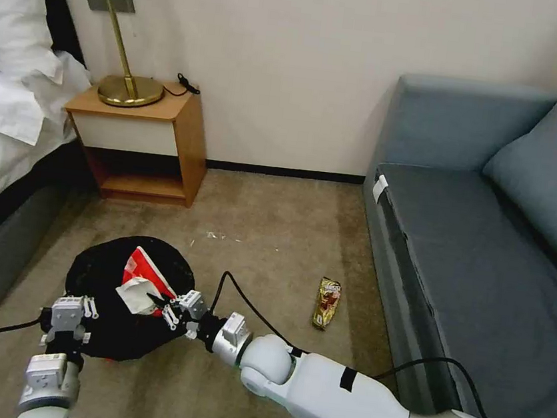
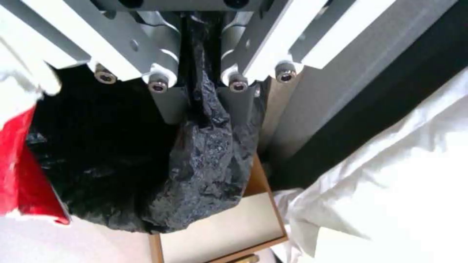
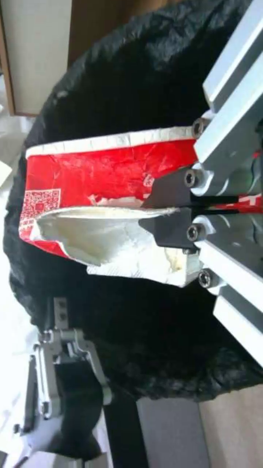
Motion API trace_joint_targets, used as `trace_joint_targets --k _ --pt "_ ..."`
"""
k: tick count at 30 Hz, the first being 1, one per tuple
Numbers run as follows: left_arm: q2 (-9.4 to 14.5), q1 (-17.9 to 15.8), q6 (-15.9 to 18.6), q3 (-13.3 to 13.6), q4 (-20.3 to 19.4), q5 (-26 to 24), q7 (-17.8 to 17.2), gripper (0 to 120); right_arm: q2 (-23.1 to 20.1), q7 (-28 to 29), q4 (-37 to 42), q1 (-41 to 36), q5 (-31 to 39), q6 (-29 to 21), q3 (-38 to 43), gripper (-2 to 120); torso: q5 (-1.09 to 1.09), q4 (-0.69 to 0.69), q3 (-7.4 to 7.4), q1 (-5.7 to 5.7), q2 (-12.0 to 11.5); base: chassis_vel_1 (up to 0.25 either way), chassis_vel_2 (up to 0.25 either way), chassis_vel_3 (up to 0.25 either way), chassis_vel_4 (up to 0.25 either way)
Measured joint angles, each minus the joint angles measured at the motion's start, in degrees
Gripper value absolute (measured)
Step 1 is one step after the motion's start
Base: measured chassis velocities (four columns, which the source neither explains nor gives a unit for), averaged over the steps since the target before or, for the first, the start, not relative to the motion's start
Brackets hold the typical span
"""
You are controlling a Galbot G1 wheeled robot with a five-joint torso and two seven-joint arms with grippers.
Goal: Pick up the trash bin, then pick up the garbage on the floor and place it into the trash bin.
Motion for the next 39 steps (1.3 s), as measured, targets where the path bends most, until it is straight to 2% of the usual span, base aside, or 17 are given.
trace_joint_targets --k 7,10,15,18,22,24,25,28,29,32,35,36,37,38,39 --pt "-0.34 0.05 -0.12 0.13 -0.01 0.61 0.03 7 0.09 1.39 0.53 0.00 -0.53 -2.81 -0.26 0 0.00 0.00 0.00 0.00 0.00 0.000 0.000 0.000 0.000" --pt "-0.54 -0.06 -0.19 0.17 -0.01 0.86 0.05 7 0.09 2.52 0.94 0.27 0.01 -3.93 -0.19 15 0.00 0.00 0.00 0.00 0.00 0.000 0.000 0.000 0.000" --pt "-0.62 -0.09 -0.22 0.19 -0.01 0.95 0.08 7 0.13 3.02 0.94 0.38 0.11 -4.08 -0.01 26 0.00 0.00 0.00 0.00 0.00 0.000 0.000 0.000 0.000" --pt "-0.63 -0.05 -0.30 0.11 0.00 0.97 0.09 7 0.11 3.36 1.39 0.24 0.31 -4.08 0.70 45 0.00 0.00 0.00 0.00 0.00 0.000 0.000 0.000 0.000" --pt "-0.63 0.02 -0.37 0.07 0.00 0.97 0.09 7 -0.15 3.36 1.75 0.10 0.31 -4.06 1.32 53 0.00 0.00 0.00 0.00 0.00 0.000 0.000 0.000 0.000" --pt "-0.60 0.13 -0.48 -0.06 0.00 0.96 0.09 7 -0.73 3.21 2.43 -0.28 -0.02 -3.94 2.98 64 0.00 0.01 0.00 0.00 0.00 0.000 0.000 0.000 0.000" --pt "-0.60 0.13 -0.48 -0.06 0.00 0.96 0.09 7 -0.73 3.21 2.43 -0.28 -0.02 -3.94 2.98 64 0.00 0.01 0.00 0.00 0.00 0.000 0.000 0.000 0.000" --pt "-0.28 0.33 -0.56 -0.27 0.06 0.81 0.09 7 -1.98 2.71 3.04 -2.24 -4.36 -2.08 8.99 79 0.01 0.01 0.00 0.00 0.00 0.000 0.000 0.000 0.000" --pt "-0.28 0.33 -0.56 -0.27 0.06 0.81 0.09 7 -1.98 2.71 3.04 -2.24 -4.36 -2.08 8.99 79 0.01 0.01 0.00 0.00 0.00 0.000 0.000 0.000 0.000" --pt "0.03 0.37 -0.62 -0.30 0.14 0.70 0.09 7 -4.12 3.04 5.12 -5.36 -9.59 -0.71 16.97 93 0.01 0.00 0.00 0.00 0.00 0.000 0.000 0.000 0.000" --pt "0.08 0.36 -0.62 -0.30 0.16 0.67 0.09 7 -4.37 3.36 5.42 -5.80 -10.00 -0.48 17.87 94 0.01 0.00 0.00 0.00 0.00 0.000 0.000 0.000 0.000" --pt "0.13 0.21 -0.64 -0.24 0.23 0.62 0.09 7 -6.10 6.97 8.03 -9.72 -13.60 0.99 24.70 100 0.01 -0.04 0.00 0.00 0.00 0.000 0.000 0.000 0.000" --pt "0.11 0.09 -0.65 -0.09 0.31 0.61 0.10 7 -6.81 9.23 9.88 -11.31 -15.21 0.43 27.08 100 0.04 0.03 0.01 0.00 0.00 0.000 0.000 0.000 0.000" --pt "0.11 0.09 -0.65 -0.09 0.31 0.61 0.10 7 -6.81 9.23 9.88 -11.31 -15.21 0.43 27.08 100 0.04 0.03 0.01 0.00 0.00 0.000 0.000 0.000 0.000" --pt "0.10 0.02 -0.66 -0.05 0.42 0.61 0.09 7 -7.91 12.09 13.38 -14.02 -16.32 -1.29 31.31 100 0.04 0.02 0.00 0.00 0.00 0.000 0.000 0.000 0.000"
